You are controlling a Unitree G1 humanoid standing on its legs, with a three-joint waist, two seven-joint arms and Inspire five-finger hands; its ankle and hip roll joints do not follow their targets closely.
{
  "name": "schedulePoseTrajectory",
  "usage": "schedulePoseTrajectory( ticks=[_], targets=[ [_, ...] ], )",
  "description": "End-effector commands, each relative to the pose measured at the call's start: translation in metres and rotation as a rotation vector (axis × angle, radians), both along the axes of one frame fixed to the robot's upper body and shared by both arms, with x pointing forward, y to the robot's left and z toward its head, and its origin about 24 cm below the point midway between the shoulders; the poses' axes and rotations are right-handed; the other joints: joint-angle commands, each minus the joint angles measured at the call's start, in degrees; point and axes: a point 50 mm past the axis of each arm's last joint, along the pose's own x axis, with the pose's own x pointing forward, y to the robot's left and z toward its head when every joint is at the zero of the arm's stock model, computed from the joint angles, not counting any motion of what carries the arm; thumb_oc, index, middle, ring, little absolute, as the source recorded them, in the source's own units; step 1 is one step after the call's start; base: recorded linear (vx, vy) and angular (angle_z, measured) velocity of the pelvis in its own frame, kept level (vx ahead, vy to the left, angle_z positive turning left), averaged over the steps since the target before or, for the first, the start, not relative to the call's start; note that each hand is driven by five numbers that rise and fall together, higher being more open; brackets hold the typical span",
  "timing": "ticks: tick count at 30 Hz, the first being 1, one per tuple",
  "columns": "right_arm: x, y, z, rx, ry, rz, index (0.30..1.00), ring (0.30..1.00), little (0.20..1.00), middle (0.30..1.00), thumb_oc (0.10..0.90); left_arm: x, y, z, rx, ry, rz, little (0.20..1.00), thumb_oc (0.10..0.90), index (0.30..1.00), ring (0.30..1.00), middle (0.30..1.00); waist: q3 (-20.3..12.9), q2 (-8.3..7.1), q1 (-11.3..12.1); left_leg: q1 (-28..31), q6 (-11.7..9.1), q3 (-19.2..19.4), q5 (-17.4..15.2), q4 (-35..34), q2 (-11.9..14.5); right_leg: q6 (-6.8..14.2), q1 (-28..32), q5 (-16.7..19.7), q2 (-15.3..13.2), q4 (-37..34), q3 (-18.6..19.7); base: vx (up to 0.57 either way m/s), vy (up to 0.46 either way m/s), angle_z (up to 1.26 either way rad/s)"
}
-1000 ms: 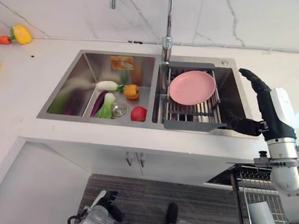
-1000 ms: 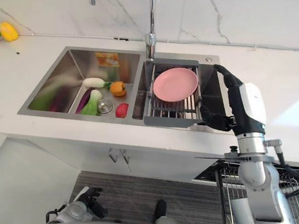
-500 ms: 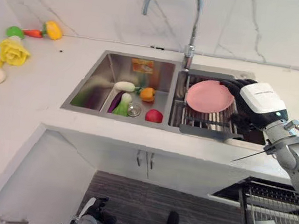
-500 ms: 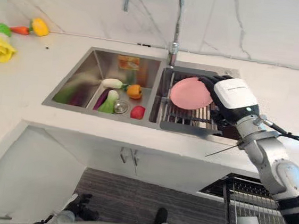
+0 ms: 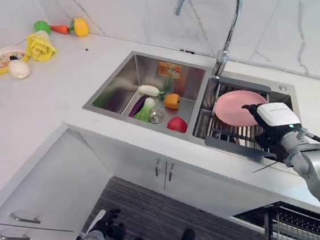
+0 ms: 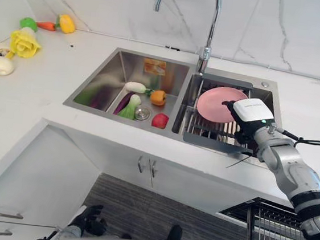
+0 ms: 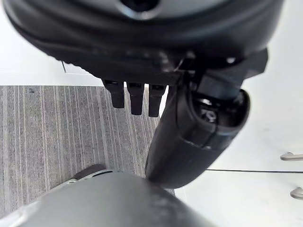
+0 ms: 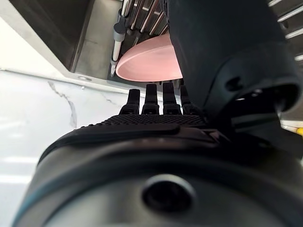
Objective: Place the dishes in the dishwasher.
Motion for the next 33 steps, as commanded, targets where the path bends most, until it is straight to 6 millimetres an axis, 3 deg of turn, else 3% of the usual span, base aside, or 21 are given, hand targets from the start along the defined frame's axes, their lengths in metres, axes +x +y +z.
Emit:
schedulePoseTrajectory(
  ticks=[1, 7, 8, 10, 12, 13, 14, 20, 24, 25, 26, 27, 28, 31, 33],
  targets=[
    [0.025, 0.007, 0.056, -0.013, -0.251, 0.016, 0.900, 0.900, 0.900, 0.900, 0.800, -0.024, -0.002, -0.005, -0.001, 0.066, -0.086, 0.900, 0.800, 0.900, 0.900, 0.900, -1.9, -4.58, 2.1, -3.4, -4.4, -1.9, 5.2, -2.5, 3.3, 8.6, 8.3, -8.2, -7.2, 1.0, -2.0, 0.00, -0.008, 0.16],
    [0.028, -0.003, 0.038, -0.070, -0.285, -0.052, 0.900, 0.900, 0.900, 0.900, 0.800, -0.026, -0.003, -0.007, 0.015, 0.073, -0.077, 0.900, 0.800, 0.900, 0.900, 0.900, -1.6, -4.55, 3.7, -4.2, -4.6, -3.6, 5.5, -2.5, 3.2, 8.6, 8.9, -8.6, -7.3, 1.0, -3.9, -0.01, -0.012, 0.14],
    [0.028, -0.003, 0.038, -0.070, -0.286, -0.052, 0.825, 0.825, 0.825, 0.825, 0.750, -0.026, -0.003, -0.007, 0.016, 0.073, -0.077, 0.900, 0.800, 0.900, 0.900, 0.900, -1.6, -4.58, 3.6, -4.2, -4.6, -3.7, 5.6, -2.5, 3.2, 8.6, 9.0, -8.6, -7.3, 1.0, -3.9, -0.02, -0.016, 0.19],
    [0.027, -0.010, 0.029, -0.102, -0.304, -0.091, 0.300, 0.300, 0.300, 0.300, 0.400, -0.028, -0.003, -0.009, 0.030, 0.080, -0.079, 0.900, 0.800, 0.900, 0.900, 0.900, -1.5, -4.49, 4.0, -4.4, -4.7, -4.0, 5.6, -2.5, 3.2, 8.6, 9.1, -8.6, -7.3, 1.0, -4.4, 0.00, -0.012, 0.18],
    [0.025, -0.016, 0.018, -0.121, -0.324, -0.138, 0.300, 0.300, 0.300, 0.300, 0.400, -0.030, -0.002, -0.010, 0.050, 0.090, -0.074, 0.900, 0.800, 0.900, 0.900, 0.900, -1.5, -4.38, 4.4, -4.6, -4.8, -4.5, 5.7, -2.5, 3.1, 8.6, 9.2, -8.6, -7.4, 1.0, -4.9, 0.01, -0.007, 0.10],
    [0.026, -0.012, 0.007, -0.119, -0.334, -0.152, 0.300, 0.300, 0.300, 0.300, 0.400, -0.015, 0.012, -0.011, 0.127, 0.101, -0.023, 0.900, 0.800, 0.900, 0.900, 0.900, -1.7, -4.28, 4.1, -4.7, -4.9, -4.5, 5.7, -2.5, 3.2, 8.6, 9.1, -8.7, -7.4, 1.0, -5.0, 0.03, 0.003, 0.19],
    [0.025, -0.017, 0.003, -0.135, -0.338, -0.188, 0.300, 0.300, 0.300, 0.300, 0.400, -0.010, 0.003, -0.010, 0.095, 0.065, -0.026, 0.900, 0.800, 0.900, 0.900, 0.900, -1.6, -4.28, 4.1, -4.7, -4.9, -4.5, 5.7, -2.5, 3.1, 8.6, 9.2, -8.7, -7.4, 1.0, -5.1, 0.03, 0.003, 0.17],
    [0.025, -0.015, 0.006, -0.162, -0.392, -0.178, 0.300, 0.300, 0.300, 0.300, 0.400, -0.006, 0.001, -0.009, 0.094, 0.053, -0.037, 0.900, 0.800, 0.900, 0.900, 0.900, -1.8, -4.04, 4.0, -4.9, -5.1, -4.8, 5.8, -2.5, 3.2, 8.5, 9.1, -8.8, -7.3, 1.0, -5.2, 0.00, -0.001, 0.01],
    [0.018, -0.016, 0.037, -0.113, -0.577, -0.171, 0.300, 0.300, 0.300, 0.300, 0.400, -0.005, -0.001, -0.009, 0.097, 0.049, -0.036, 0.900, 0.800, 0.900, 0.900, 0.900, -2.0, -3.83, 3.4, -4.9, -5.2, -4.9, 5.8, -2.5, 3.2, 8.5, 9.2, -8.9, -7.3, 1.0, -5.4, 0.01, -0.003, 0.02],
    [0.018, -0.017, 0.037, -0.113, -0.577, -0.172, 0.300, 0.300, 0.300, 0.300, 0.400, -0.005, -0.001, -0.009, 0.098, 0.049, -0.038, 0.900, 0.800, 0.900, 0.900, 0.900, -2.0, -3.82, 3.4, -4.9, -5.2, -4.9, 5.8, -2.5, 3.2, 8.5, 9.2, -8.9, -7.3, 1.0, -5.4, 0.02, -0.003, 0.06],
    [0.013, -0.017, 0.054, -0.108, -0.658, -0.159, 0.300, 0.300, 0.300, 0.300, 0.400, -0.002, -0.001, -0.008, 0.096, 0.038, -0.038, 0.900, 0.800, 0.900, 0.900, 0.900, -2.1, -3.76, 2.9, -4.8, -5.3, -4.8, 5.7, -2.5, 3.3, 8.6, 9.1, -9.0, -7.3, 1.0, -5.3, 0.01, 0.000, 0.05],
    [0.011, -0.019, 0.054, -0.108, -0.657, -0.163, 0.300, 0.300, 0.300, 0.300, 0.400, -0.002, -0.001, -0.008, 0.097, 0.038, -0.042, 0.900, 0.800, 0.900, 0.900, 0.900, -2.1, -3.79, 3.1, -4.8, -5.3, -4.9, 5.7, -2.5, 3.3, 8.6, 9.2, -9.0, -7.3, 1.0, -5.3, 0.01, 0.000, 0.05],
    [0.004, -0.023, 0.069, -0.100, -0.734, -0.161, 0.300, 0.300, 0.300, 0.300, 0.400, 0.000, 0.000, -0.007, 0.097, 0.030, -0.043, 0.900, 0.800, 0.900, 0.900, 0.900, -2.1, -3.81, 2.3, -4.8, -5.4, -4.7, 5.7, -2.5, 3.3, 8.5, 9.0, -9.0, -7.2, 1.0, -5.2, 0.00, 0.000, 0.00],
    [-0.009, -0.027, 0.082, -0.101, -0.789, -0.162, 0.300, 0.300, 0.300, 0.300, 0.400, 0.004, 0.000, -0.005, 0.097, 0.018, -0.050, 0.900, 0.800, 0.900, 0.900, 0.900, -2.1, -3.76, 1.7, -4.7, -5.4, -4.5, 5.6, -2.5, 3.5, 8.5, 8.8, -9.0, -7.1, 1.0, -4.9, 0.01, -0.003, 0.06],
    [-0.031, -0.024, 0.098, 0.052, -0.974, -0.157, 0.300, 0.300, 0.300, 0.300, 0.400, 0.008, -0.002, -0.003, 0.091, -0.001, -0.039, 0.900, 0.800, 0.900, 0.900, 0.900, -1.9, -3.33, -0.4, -4.5, -5.1, -3.7, 5.4, -2.5, 3.7, 8.5, 7.9, -9.0, -7.0, 1.0, -3.4, 0.00, 0.000, 0.00]
  ],
)
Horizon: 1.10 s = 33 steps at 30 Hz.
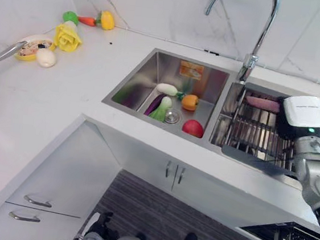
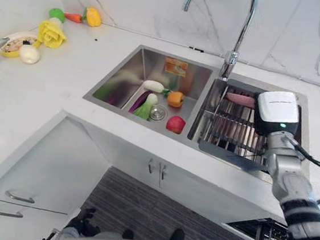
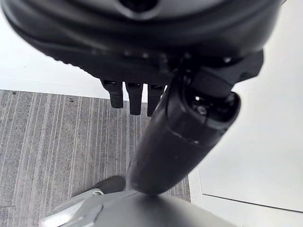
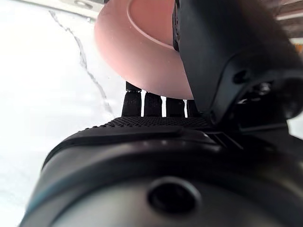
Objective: Place the dishes in the dishwasher.
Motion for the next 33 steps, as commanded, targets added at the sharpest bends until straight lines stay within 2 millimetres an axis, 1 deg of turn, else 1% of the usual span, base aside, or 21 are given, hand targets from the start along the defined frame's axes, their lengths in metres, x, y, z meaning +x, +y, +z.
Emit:
schedulePoseTrajectory(
  ticks=[1, 2, 3, 5, 6, 7, 8, 9, 10, 11, 13, 15, 18, 19, 20, 22, 26, 28, 30, 31, 33],
  targets=[
    [-0.014, -0.002, 0.087, 0.041, -0.488, 0.035, 0.300, 0.300, 0.300, 0.300, 0.400, 0.011, -0.009, 0.003, 0.000, -0.035, -0.092, 0.900, 0.800, 0.900, 0.900, 0.900, -2.1, -3.71, -1.0, -3.4, -5.2, 1.0, 5.1, -2.6, 4.0, 7.9, 6.7, -7.8, -6.2, 1.0, 0.7, 0.00, 0.000, 0.00],
    [-0.018, 0.002, 0.093, 0.061, -0.535, 0.060, 0.300, 0.300, 0.300, 0.300, 0.400, 0.011, -0.010, 0.003, -0.001, -0.030, -0.092, 0.900, 0.800, 0.900, 0.900, 0.900, -2.1, -3.57, -1.8, -3.2, -5.0, 1.4, 5.0, -2.6, 4.0, 7.9, 6.4, -7.8, -6.2, 1.0, 1.4, 0.01, 0.023, -0.18],
    [-0.033, 0.007, 0.098, 0.102, -0.614, 0.091, 0.300, 0.300, 0.300, 0.300, 0.400, 0.011, -0.010, 0.003, -0.001, -0.026, -0.088, 0.900, 0.800, 0.900, 0.900, 0.900, -2.0, -3.23, -3.6, -2.6, -4.6, 2.7, 4.6, -2.6, 4.2, 7.9, 5.8, -7.8, -6.1, 1.0, 3.2, 0.02, 0.031, -0.36],
    [-0.043, 0.009, 0.098, 0.123, -0.637, 0.105, 0.300, 0.300, 0.300, 0.300, 0.400, 0.012, -0.011, 0.003, 0.003, -0.024, -0.107, 0.900, 0.800, 0.900, 0.900, 0.900, -2.1, -3.28, -3.9, -2.1, -4.4, 3.9, 4.1, -2.6, 4.4, 7.9, 5.3, -7.7, -6.0, 1.0, 4.4, 0.02, 0.024, -0.29],
    [-0.054, 0.013, 0.100, 0.127, -0.660, 0.132, 0.300, 0.300, 0.300, 0.300, 0.400, 0.016, -0.012, 0.005, 0.003, -0.031, -0.140, 0.900, 0.800, 0.900, 0.900, 0.900, -2.0, -3.06, -6.2, -1.4, -4.2, 5.2, 3.7, -2.6, 4.5, 8.1, 4.7, -7.5, -6.0, 1.0, 5.8, 0.01, 0.016, -0.24],
    [-0.056, 0.013, 0.100, 0.127, -0.658, 0.130, 0.300, 0.300, 0.300, 0.300, 0.400, 0.016, -0.012, 0.005, 0.004, -0.029, -0.144, 0.900, 0.800, 0.900, 0.900, 0.900, -2.1, -3.07, -5.9, -1.2, -4.1, 5.5, 3.6, -2.6, 4.5, 8.1, 4.7, -7.4, -6.0, 1.0, 6.1, 0.02, 0.029, -0.49],
    [-0.061, 0.014, 0.098, 0.132, -0.654, 0.134, 0.300, 0.300, 0.300, 0.300, 0.400, 0.017, -0.011, 0.006, 0.005, -0.034, -0.152, 0.900, 0.800, 0.900, 0.900, 0.900, -2.1, -2.95, -6.5, -0.8, -4.0, 6.4, 3.3, -2.6, 4.5, 8.2, 4.2, -7.2, -6.0, 1.0, 7.3, 0.02, 0.043, -0.78],
    [-0.070, 0.009, 0.096, 0.115, -0.629, 0.116, 0.300, 0.300, 0.300, 0.300, 0.400, 0.024, -0.010, 0.010, 0.008, -0.059, -0.173, 0.900, 0.800, 0.900, 0.900, 0.900, -1.9, -2.70, -8.7, -0.1, -3.8, 8.0, 2.7, -2.6, 4.5, 8.3, 3.5, -6.9, -5.8, 1.0, 9.2, 0.02, 0.042, -0.86],
    [-0.071, 0.008, 0.095, 0.114, -0.628, 0.115, 0.300, 0.300, 0.300, 0.300, 0.400, 0.024, -0.010, 0.009, 0.007, -0.058, -0.175, 0.900, 0.800, 0.900, 0.900, 0.900, -1.9, -2.68, -8.4, 0.0, -3.8, 8.2, 2.7, -2.6, 4.5, 8.3, 3.5, -6.9, -5.8, 1.0, 9.4, 0.04, 0.056, -0.84],
    [-0.080, -0.002, 0.090, 0.110, -0.590, 0.068, 0.300, 0.300, 0.300, 0.300, 0.400, 0.029, -0.010, 0.013, 0.006, -0.077, -0.204, 0.900, 0.800, 0.900, 0.900, 0.900, -2.0, -2.53, -10.7, 0.6, -3.8, 9.6, 2.3, -2.6, 4.5, 8.3, 3.0, -6.7, -5.7, 1.0, 10.9, 0.04, 0.036, -0.67],
    [-0.084, -0.006, 0.092, 0.086, -0.586, 0.052, 0.300, 0.300, 0.300, 0.300, 0.400, 0.032, -0.009, 0.015, 0.009, -0.088, -0.217, 0.900, 0.800, 0.900, 0.900, 0.900, -1.9, -2.41, -11.4, 0.9, -3.8, 10.0, 2.1, -2.6, 4.5, 8.4, 2.9, -6.6, -5.7, 1.0, 11.3, 0.03, 0.032, -0.42],
    [-0.094, -0.016, 0.090, 0.056, -0.561, -0.004, 0.300, 0.300, 0.300, 0.300, 0.400, 0.038, -0.010, 0.019, 0.011, -0.107, -0.264, 0.900, 0.800, 0.900, 0.900, 0.900, -1.9, -1.96, -13.4, 1.5, -3.7, 11.3, 1.6, -2.6, 4.4, 8.5, 2.5, -6.3, -5.7, 1.0, 12.7, 0.04, 0.043, -0.48],
    [-0.105, -0.026, 0.087, 0.052, -0.558, -0.060, 0.300, 0.300, 0.300, 0.300, 0.400, 0.049, -0.007, 0.028, 0.017, -0.163, -0.282, 0.900, 0.800, 0.900, 0.900, 0.900, -1.3, -1.22, -16.6, 2.8, -3.3, 14.2, 0.4, -2.6, 4.4, 9.1, 0.9, -5.8, -5.3, 1.0, 16.3, 0.05, 0.062, -0.48],
    [-0.104, -0.026, 0.086, 0.059, -0.565, -0.060, 0.300, 0.300, 0.300, 0.300, 0.400, 0.051, -0.006, 0.030, 0.015, -0.176, -0.272, 0.900, 0.800, 0.900, 0.900, 0.900, -1.2, -1.09, -17.0, 2.7, -3.2, 15.2, 0.7, -2.6, 4.3, 9.0, 0.0, -5.1, -5.2, 1.0, 17.5, -0.02, 0.065, -0.78],
    [-0.107, -0.030, 0.077, 0.099, -0.554, -0.091, 0.300, 0.300, 0.300, 0.300, 0.400, 0.046, 0.000, 0.031, 0.020, -0.182, -0.238, 0.900, 0.800, 0.900, 0.900, 0.900, -0.9, -0.79, -17.8, 2.7, -3.0, 16.4, 0.6, -2.6, 4.2, 9.1, -1.2, -4.6, -5.1, 1.0, 18.9, -0.02, 0.053, -0.87],
    [-0.107, -0.029, 0.069, 0.144, -0.547, -0.100, 0.300, 0.300, 0.300, 0.300, 0.400, 0.040, 0.008, 0.030, 0.026, -0.169, -0.205, 0.900, 0.800, 0.900, 0.900, 0.900, -0.7, -0.60, -18.2, 2.7, -2.8, 17.5, 0.4, -2.6, 4.1, 9.2, -2.1, -4.1, -4.9, 1.0, 20.2, 0.01, 0.043, -1.05],
    [-0.102, -0.021, 0.052, 0.197, -0.488, -0.076, 0.300, 0.300, 0.300, 0.300, 0.400, 0.042, 0.007, 0.027, 0.039, -0.159, -0.212, 0.900, 0.800, 0.900, 0.900, 0.900, -0.4, -0.81, -18.9, 3.2, -2.7, 19.4, 0.2, -2.6, 4.0, 9.2, -3.0, -3.6, -4.5, 1.0, 21.7, 0.01, 0.013, -0.60],
    [-0.096, -0.014, 0.043, 0.222, -0.448, -0.047, 0.300, 0.300, 0.300, 0.300, 0.400, 0.036, 0.006, 0.016, 0.061, -0.102, -0.223, 0.900, 0.800, 0.900, 0.900, 0.900, -0.3, -1.14, -19.2, 3.5, -2.8, 20.2, 0.1, -2.6, 4.1, 9.3, -3.3, -3.6, -4.2, 1.0, 22.3, 0.01, -0.012, -0.36],
    [-0.089, -0.011, 0.022, 0.218, -0.338, -0.047, 0.300, 0.300, 0.300, 0.300, 0.400, 0.046, 0.004, 0.016, 0.074, -0.111, -0.203, 0.900, 0.800, 0.900, 0.900, 0.900, 0.1, -1.43, -19.2, 3.6, -3.0, 20.4, 0.1, -2.6, 4.1, 9.2, -3.5, -3.5, -4.1, 1.0, 22.3, 0.00, -0.018, -0.15],
    [-0.088, -0.011, 0.021, 0.218, -0.339, -0.045, 0.300, 0.300, 0.300, 0.300, 0.400, 0.046, 0.004, 0.016, 0.075, -0.113, -0.199, 0.900, 0.800, 0.900, 0.900, 0.900, 0.2, -1.46, -19.4, 3.6, -3.0, 20.4, 0.1, -2.6, 4.1, 9.2, -3.5, -3.5, -4.1, 1.0, 22.3, -0.01, -0.016, 0.04],
    [-0.083, -0.018, -0.004, 0.227, -0.227, -0.104, 0.300, 0.300, 0.300, 0.300, 0.400, 0.047, 0.002, 0.015, 0.058, -0.118, -0.162, 0.900, 0.800, 0.900, 0.900, 0.900, 1.0, -1.66, -18.3, 3.2, -3.2, 19.8, 0.3, -2.6, 4.3, 9.0, -3.2, -3.6, -4.3, 1.0, 21.6, -0.03, -0.030, 0.12]
  ],
)
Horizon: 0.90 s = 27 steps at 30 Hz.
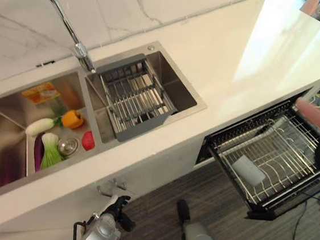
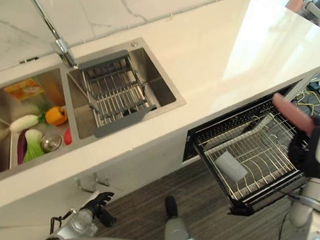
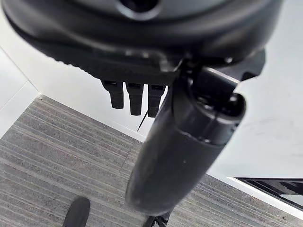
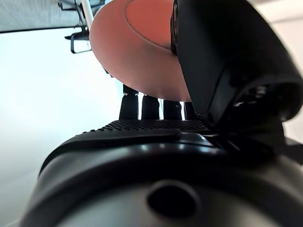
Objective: Place the dishes in the dishwasher.
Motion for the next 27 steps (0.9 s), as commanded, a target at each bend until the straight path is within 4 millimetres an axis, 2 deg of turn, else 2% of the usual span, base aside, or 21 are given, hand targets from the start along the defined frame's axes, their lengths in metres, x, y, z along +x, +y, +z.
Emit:
schedulePoseTrajectory(
  ticks=[1, 2, 3, 7, 10, 12, 16, 17, 18, 23, 25, 26, 27],
  targets=[
    [0.018, 0.002, 0.023, -0.102, -0.097, 0.035, 0.300, 0.300, 0.300, 0.300, 0.400, -0.011, 0.028, 0.000, 0.070, -0.016, 0.067, 0.900, 0.800, 0.900, 0.900, 0.900, -2.6, -4.36, 2.0, -1.1, -3.0, -1.1, 0.5, 0.2, 4.8, 7.5, 6.8, -6.7, -8.4, 1.0, -1.3, -0.09, -0.039, 0.23],
    [0.026, -0.006, 0.007, -0.098, -0.012, 0.005, 0.300, 0.300, 0.300, 0.300, 0.400, -0.016, 0.027, -0.001, 0.036, -0.008, 0.120, 0.900, 0.800, 0.900, 0.900, 0.900, -0.9, -4.45, 3.2, -1.7, -3.1, -2.3, 0.6, 0.3, 4.9, 7.5, 6.9, -7.1, -8.5, 1.1, -2.2, -0.07, -0.017, 0.17],
    [0.026, -0.006, 0.007, -0.098, -0.012, 0.005, 0.300, 0.300, 0.300, 0.300, 0.400, -0.016, 0.027, -0.001, 0.036, -0.008, 0.120, 0.900, 0.800, 0.900, 0.900, 0.900, -0.9, -4.45, 3.2, -1.7, -3.1, -2.3, 0.6, 0.3, 4.9, 7.5, 6.9, -7.1, -8.5, 1.1, -2.2, -0.12, -0.039, 0.22],
    [0.041, -0.022, -0.033, -0.101, 0.205, -0.090, 0.300, 0.300, 0.300, 0.300, 0.400, -0.012, 0.027, -0.001, -0.006, -0.026, 0.191, 0.900, 0.800, 0.900, 0.900, 0.900, 1.2, -5.19, 5.9, -3.4, -3.5, -3.2, 1.8, 1.3, 5.4, 6.8, 6.6, -6.6, -8.7, 1.2, -3.7, -0.08, -0.062, 0.08],
    [0.042, -0.025, -0.039, -0.098, 0.235, -0.109, 0.300, 0.300, 0.300, 0.300, 0.400, -0.011, 0.027, 0.000, -0.004, -0.028, 0.191, 0.900, 0.800, 0.900, 0.900, 0.900, 1.5, -5.33, 6.4, -3.7, -3.5, -3.4, 1.7, 1.8, 5.6, 6.7, 6.7, -6.6, -8.7, 1.2, -4.0, -0.02, -0.047, 0.22],
    [0.047, -0.032, -0.060, -0.097, 0.329, -0.181, 0.300, 0.300, 0.300, 0.300, 0.400, -0.008, 0.026, -0.001, 0.001, -0.027, 0.194, 0.900, 0.800, 0.900, 0.900, 0.900, 2.7, -5.54, 8.2, -4.6, -3.8, -4.8, 1.4, 3.4, 5.8, 6.5, 8.0, -6.9, -9.1, 1.1, -5.8, -0.03, -0.073, 0.24],
    [0.048, -0.038, -0.074, -0.099, 0.407, -0.232, 0.300, 0.300, 0.300, 0.300, 0.400, -0.012, 0.026, -0.004, 0.022, -0.005, 0.177, 0.900, 0.800, 0.900, 0.900, 0.900, 3.1, -5.56, 9.4, -4.9, -4.0, -5.6, 1.3, 3.9, 5.9, 6.4, 9.2, -7.2, -9.3, 1.0, -7.4, 0.01, -0.026, 0.19],
    [0.049, -0.039, -0.073, -0.092, 0.405, -0.236, 0.531, 0.531, 0.531, 0.531, 0.554, -0.014, 0.025, -0.005, 0.024, 0.001, 0.180, 0.900, 0.800, 0.900, 0.900, 0.900, 3.2, -5.47, 9.5, -4.8, -4.0, -5.7, 1.4, 3.8, 5.9, 6.4, 9.5, -7.4, -9.4, 1.0, -7.7, 0.02, -0.005, 0.20],
    [0.048, -0.040, -0.072, -0.073, 0.400, -0.242, 0.900, 0.900, 0.900, 0.900, 0.800, -0.015, 0.026, -0.005, 0.025, 0.006, 0.188, 0.900, 0.800, 0.900, 0.900, 0.900, 3.2, -5.48, 9.5, -4.7, -4.0, -5.8, 1.4, 3.8, 5.8, 6.5, 9.7, -7.4, -9.5, 1.0, -7.9, 0.02, 0.001, 0.21],
    [0.037, -0.053, -0.066, 0.017, 0.353, -0.291, 0.900, 0.900, 0.900, 0.900, 0.800, -0.020, 0.026, -0.008, 0.034, 0.036, 0.185, 0.900, 0.800, 0.900, 0.900, 0.900, 2.8, -5.32, 9.2, -4.1, -4.1, -6.2, 1.4, 3.2, 5.7, 6.5, 10.5, -8.0, -9.5, 1.0, -8.6, 0.03, 0.003, 0.16],
    [0.032, -0.062, -0.058, 0.047, 0.293, -0.331, 0.900, 0.900, 0.900, 0.900, 0.800, -0.022, 0.028, -0.009, 0.045, 0.047, 0.185, 0.900, 0.800, 0.900, 0.900, 0.900, 2.4, -5.27, 8.9, -3.7, -4.1, -6.1, 1.4, 2.9, 5.8, 6.6, 10.8, -8.1, -9.5, 1.0, -8.7, 0.03, 0.015, 0.04],
    [0.030, -0.068, -0.044, 0.081, 0.208, -0.344, 0.900, 0.900, 0.900, 0.900, 0.800, -0.022, 0.030, -0.009, 0.056, 0.053, 0.174, 0.900, 0.800, 0.900, 0.900, 0.900, 2.0, -5.30, 8.3, -3.1, -4.1, -5.8, 1.3, 2.6, 5.7, 6.6, 10.9, -8.2, -9.4, 1.0, -8.6, 0.00, 0.000, 0.00],
    [0.029, -0.068, -0.044, 0.081, 0.208, -0.347, 0.900, 0.900, 0.900, 0.900, 0.800, -0.022, 0.030, -0.009, 0.056, 0.053, 0.171, 0.900, 0.800, 0.900, 0.900, 0.900, 2.1, -5.25, 8.4, -3.1, -4.0, -5.8, 1.3, 2.5, 5.7, 6.6, 11.0, -8.2, -9.4, 1.0, -8.6, 0.03, 0.023, 0.03]
  ],
)
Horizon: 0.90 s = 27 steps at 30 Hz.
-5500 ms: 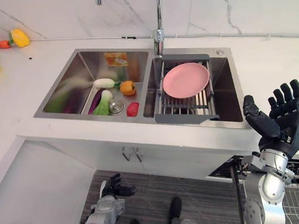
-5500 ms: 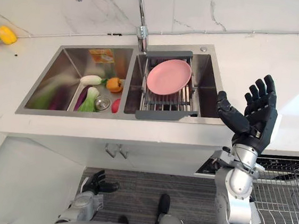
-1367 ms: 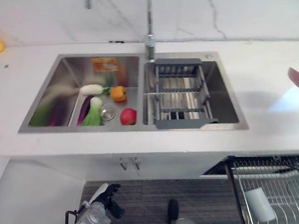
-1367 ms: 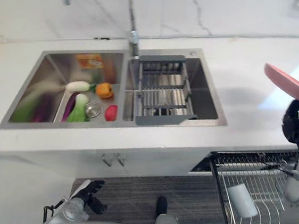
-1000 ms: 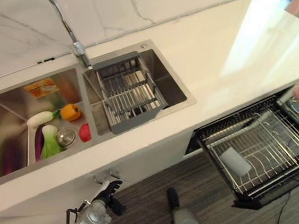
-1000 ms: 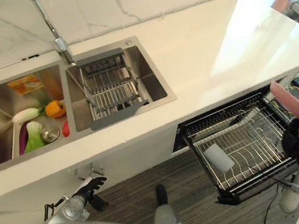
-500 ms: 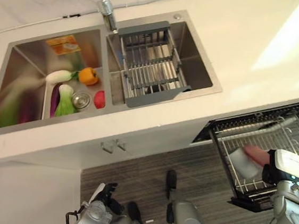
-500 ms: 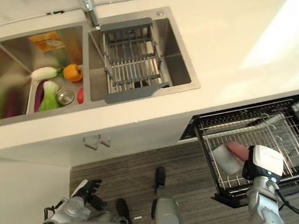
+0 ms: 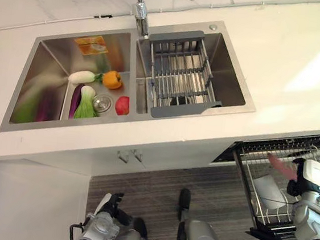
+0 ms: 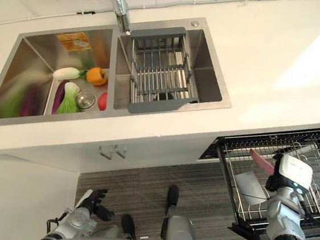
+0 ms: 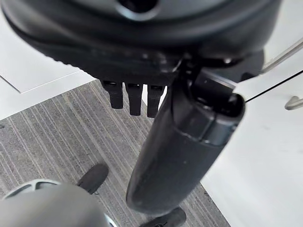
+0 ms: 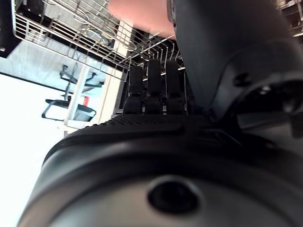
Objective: Place the dishes in the dishwasher.
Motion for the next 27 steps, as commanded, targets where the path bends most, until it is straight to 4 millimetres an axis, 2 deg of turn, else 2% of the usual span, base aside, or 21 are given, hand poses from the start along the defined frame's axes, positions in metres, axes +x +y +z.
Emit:
schedulePoseTrajectory(
  ticks=[1, 3, 4, 6, 8, 9, 10, 12, 16, 17, 18, 20, 21, 22, 23, 24, 25, 27],
  targets=[
    [0.004, -0.030, 0.062, -0.110, -0.278, -0.076, 0.900, 0.900, 0.900, 0.900, 0.800, -0.013, 0.019, -0.004, 0.088, 0.051, -0.019, 0.900, 0.800, 0.900, 0.900, 0.900, -3.7, -3.29, -1.9, -1.1, -2.4, -2.5, 0.9, 1.0, 3.1, 8.0, 9.3, -9.8, -8.1, 0.9, 0.7, 0.00, 0.000, 0.00],
    [-0.005, -0.039, 0.081, -0.105, -0.411, -0.131, 0.900, 0.900, 0.900, 0.900, 0.800, -0.013, 0.020, -0.003, 0.097, 0.057, -0.023, 0.900, 0.800, 0.900, 0.900, 0.900, -4.3, -3.09, -3.0, -0.2, -2.3, -2.0, 0.7, 0.5, 3.0, 8.0, 9.4, -9.9, -8.0, 0.9, 1.3, 0.04, 0.035, -0.03],
    [-0.006, -0.039, 0.081, -0.106, -0.411, -0.134, 0.900, 0.900, 0.900, 0.900, 0.800, -0.012, 0.020, -0.003, 0.097, 0.057, -0.026, 0.900, 0.800, 0.900, 0.900, 0.900, -4.3, -3.04, -2.8, -0.1, -2.3, -1.9, 0.7, 0.4, 3.0, 8.0, 9.4, -9.9, -8.0, 0.9, 1.3, 0.05, 0.036, -0.07],
    [-0.021, -0.054, 0.098, -0.128, -0.531, -0.227, 0.900, 0.900, 0.900, 0.900, 0.800, -0.011, 0.021, -0.003, 0.105, 0.057, -0.031, 0.900, 0.800, 0.900, 0.900, 0.900, -4.9, -2.78, -4.1, 0.9, -2.3, -1.2, 0.5, -0.1, 2.9, 8.0, 9.4, -10.0, -7.9, 0.9, 1.9, 0.03, 0.030, -0.16],
    [-0.026, -0.056, 0.105, -0.135, -0.570, -0.237, 0.900, 0.900, 0.900, 0.900, 0.800, -0.009, 0.021, -0.003, 0.103, 0.054, -0.026, 0.900, 0.800, 0.900, 0.900, 0.900, -5.0, -2.66, -4.5, 1.1, -2.3, -1.0, 0.5, -0.3, 2.8, 8.1, 9.3, -9.9, -7.9, 0.9, 2.2, 0.01, 0.029, -0.17],
    [-0.040, -0.063, 0.106, -0.142, -0.609, -0.301, 0.900, 0.900, 0.900, 0.900, 0.800, -0.005, 0.020, -0.001, 0.102, 0.043, -0.020, 0.900, 0.800, 0.900, 0.900, 0.900, -5.1, -2.42, -5.3, 1.3, -2.3, -0.6, 0.3, -0.5, 2.7, 8.1, 9.2, -9.9, -7.8, 0.9, 2.5, 0.01, 0.032, -0.12],
    [-0.041, -0.063, 0.106, -0.143, -0.608, -0.303, 0.900, 0.900, 0.900, 0.900, 0.800, -0.005, 0.020, -0.001, 0.101, 0.043, -0.022, 0.900, 0.800, 0.900, 0.900, 0.900, -5.1, -2.39, -5.2, 1.3, -2.3, -0.6, 0.3, -0.5, 2.7, 8.1, 9.2, -9.9, -7.8, 0.9, 2.5, 0.01, 0.033, -0.09],
    [-0.060, -0.065, 0.106, -0.145, -0.658, -0.368, 0.900, 0.900, 0.900, 0.900, 0.800, 0.000, 0.019, 0.001, 0.095, 0.025, -0.006, 0.900, 0.800, 0.900, 0.900, 0.900, -5.3, -2.13, -6.1, 1.4, -2.2, -0.4, 0.2, -0.7, 2.6, 8.1, 9.0, -9.8, -7.8, 0.9, 2.8, 0.01, 0.025, -0.07],
    [-0.098, -0.078, 0.073, -0.054, -0.641, -0.582, 0.900, 0.900, 0.900, 0.900, 0.800, 0.005, 0.018, 0.002, 0.095, 0.029, -0.027, 0.900, 0.800, 0.900, 0.900, 0.900, -5.8, -1.44, -7.6, 1.3, -2.2, -0.4, 0.2, -1.0, 2.5, 8.1, 8.7, -9.8, -7.7, 0.9, 3.0, 0.01, 0.023, -0.08],
    [-0.115, -0.080, 0.057, -0.026, -0.615, -0.668, 0.900, 0.900, 0.900, 0.900, 0.800, 0.007, 0.015, 0.002, 0.091, 0.020, -0.042, 0.900, 0.800, 0.900, 0.900, 0.900, -5.9, -1.03, -8.0, 1.2, -2.2, -0.6, 0.2, -1.1, 2.5, 8.1, 8.6, -9.8, -7.7, 0.9, 2.9, 0.00, 0.021, -0.04],
    [-0.116, -0.081, 0.057, -0.025, -0.616, -0.670, 0.900, 0.900, 0.900, 0.900, 0.800, 0.007, 0.015, 0.002, 0.092, 0.021, -0.044, 0.900, 0.800, 0.900, 0.900, 0.900, -6.0, -1.03, -8.0, 1.1, -2.2, -0.6, 0.2, -1.1, 2.5, 8.1, 8.6, -9.9, -7.7, 0.9, 2.9, 0.00, 0.010, -0.04],
    [-0.131, -0.079, 0.034, 0.038, -0.583, -0.765, 0.900, 0.900, 0.900, 0.900, 0.800, 0.008, 0.015, 0.002, 0.090, 0.023, -0.043, 0.900, 0.800, 0.900, 0.900, 0.900, -5.9, -0.64, -8.2, 0.8, -2.3, -1.1, 0.3, -1.1, 2.5, 7.9, 8.6, -9.9, -7.8, 1.0, 2.5, -0.02, 0.008, -0.05],
    [-0.137, -0.071, 0.013, 0.139, -0.529, -0.798, 0.738, 0.738, 0.738, 0.738, 0.692, 0.011, 0.012, 0.003, 0.077, 0.018, -0.038, 0.900, 0.800, 0.900, 0.900, 0.900, -5.9, -0.33, -8.4, 0.7, -2.3, -1.3, 0.3, -1.1, 2.4, 7.8, 8.7, -9.9, -8.0, 1.0, 2.2, -0.02, 0.008, -0.04],
    [-0.137, -0.072, 0.012, 0.142, -0.529, -0.799, 0.589, 0.589, 0.589, 0.589, 0.593, 0.011, 0.013, 0.003, 0.078, 0.019, -0.038, 0.900, 0.800, 0.900, 0.900, 0.900, -5.9, -0.41, -8.4, 0.6, -2.3, -1.4, 0.3, -1.1, 2.4, 7.8, 8.7, -10.0, -8.0, 1.0, 2.2, 0.00, 0.000, 0.00],
    [-0.149, -0.069, -0.003, 0.184, -0.466, -0.855, 0.404, 0.404, 0.404, 0.404, 0.469, 0.011, 0.013, 0.003, 0.078, 0.022, -0.044, 0.900, 0.800, 0.900, 0.900, 0.900, -5.9, -0.23, -8.3, 0.6, -2.3, -1.6, 0.3, -1.1, 2.3, 7.7, 8.9, -10.1, -8.0, 1.0, 2.0, 0.00, 0.000, 0.00],
    [-0.147, -0.065, -0.016, 0.233, -0.397, -0.849, 0.300, 0.300, 0.300, 0.300, 0.400, 0.010, 0.012, 0.002, 0.071, 0.034, -0.058, 0.900, 0.800, 0.900, 0.900, 0.900, -6.0, 0.10, -8.2, 0.5, -2.4, -1.8, 0.3, -1.1, 2.3, 7.7, 9.2, -10.2, -8.1, 1.0, 1.5, 0.00, 0.001, 0.04],
    [-0.146, -0.065, -0.016, 0.235, -0.397, -0.847, 0.300, 0.300, 0.300, 0.300, 0.400, 0.010, 0.012, 0.002, 0.071, 0.034, -0.056, 0.900, 0.800, 0.900, 0.900, 0.900, -6.0, 0.05, -8.4, 0.5, -2.4, -1.9, 0.3, -1.1, 2.3, 7.7, 9.3, -10.2, -8.1, 1.0, 1.4, 0.00, 0.001, 0.05],
    [-0.136, -0.056, -0.029, 0.298, -0.353, -0.822, 0.300, 0.300, 0.300, 0.300, 0.400, 0.008, 0.011, 0.001, 0.068, 0.044, -0.065, 0.900, 0.800, 0.900, 0.900, 0.900, -6.1, 0.43, -7.9, 0.6, -2.4, -2.1, 0.3, -1.1, 2.3, 7.7, 9.8, -10.3, -8.3, 0.9, 0.9, 0.00, 0.000, 0.02]
  ],
)
